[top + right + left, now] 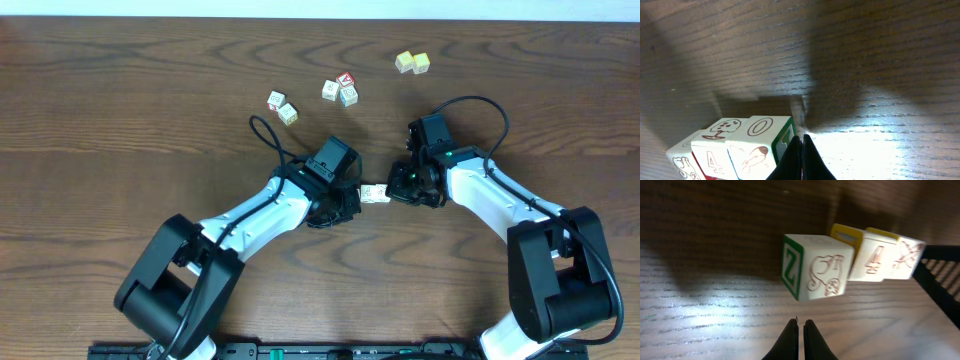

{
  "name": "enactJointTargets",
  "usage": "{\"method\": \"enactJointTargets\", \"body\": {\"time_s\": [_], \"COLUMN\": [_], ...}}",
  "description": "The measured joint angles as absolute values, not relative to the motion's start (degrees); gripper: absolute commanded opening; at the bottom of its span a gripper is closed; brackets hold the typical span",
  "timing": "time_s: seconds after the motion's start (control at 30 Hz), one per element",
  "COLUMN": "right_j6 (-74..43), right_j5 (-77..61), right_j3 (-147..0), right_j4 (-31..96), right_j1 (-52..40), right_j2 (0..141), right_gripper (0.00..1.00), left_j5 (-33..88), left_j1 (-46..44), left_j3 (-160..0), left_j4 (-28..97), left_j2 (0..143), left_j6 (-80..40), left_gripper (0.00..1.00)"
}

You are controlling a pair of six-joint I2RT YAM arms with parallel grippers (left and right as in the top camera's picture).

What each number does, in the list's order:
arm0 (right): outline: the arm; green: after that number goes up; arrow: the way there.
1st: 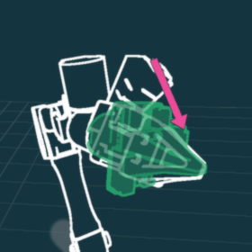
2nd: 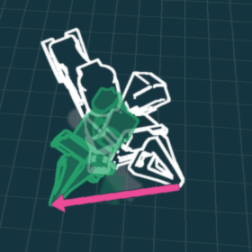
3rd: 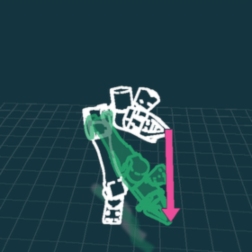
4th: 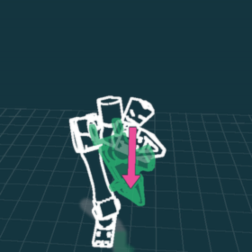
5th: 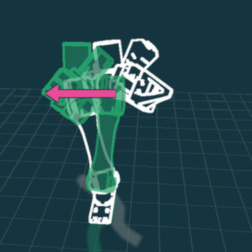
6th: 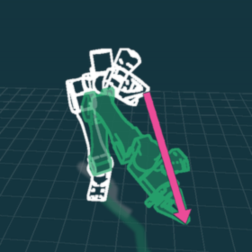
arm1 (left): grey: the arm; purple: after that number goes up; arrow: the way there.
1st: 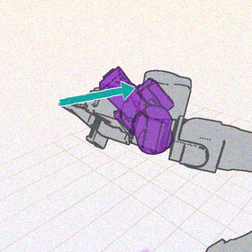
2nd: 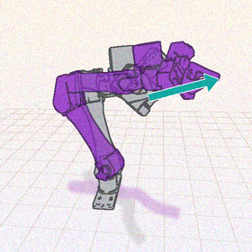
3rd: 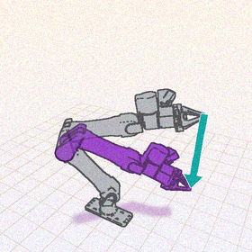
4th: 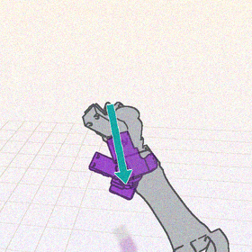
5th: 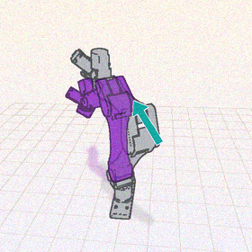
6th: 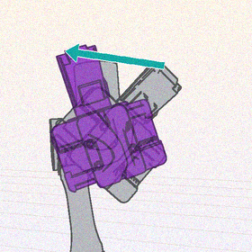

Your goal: Lift 3 blocks

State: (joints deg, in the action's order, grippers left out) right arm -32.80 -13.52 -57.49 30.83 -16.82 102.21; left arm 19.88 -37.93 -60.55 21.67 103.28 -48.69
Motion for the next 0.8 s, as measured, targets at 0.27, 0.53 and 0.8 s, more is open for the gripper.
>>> {"method": "enactJointTargets", "body": {"time_s": [0.27,0.53,0.8], "right_j6": [-32.8,-32.8,-32.8], "right_j5": [-13.52,-13.52,-13.52], "right_j3": [-57.49,-57.49,-57.49], "right_j4": [31.03,31.03,31.05], "right_j1": [-16.82,-16.82,-16.82], "right_j2": [102.21,102.21,102.21], "right_gripper": [0.01,0.01,0.01], "left_j5": [20.69,20.36,19.38], "left_j1": [-37.95,-37.95,-37.95], "left_j3": [-60.47,-60.45,-60.45], "left_j4": [19.35,16.67,16.56], "left_j2": [106.0,106.0,106.0], "left_j6": [-49.56,-49.5,-49.5], "left_gripper": [0.07,0.07,0.07]}}
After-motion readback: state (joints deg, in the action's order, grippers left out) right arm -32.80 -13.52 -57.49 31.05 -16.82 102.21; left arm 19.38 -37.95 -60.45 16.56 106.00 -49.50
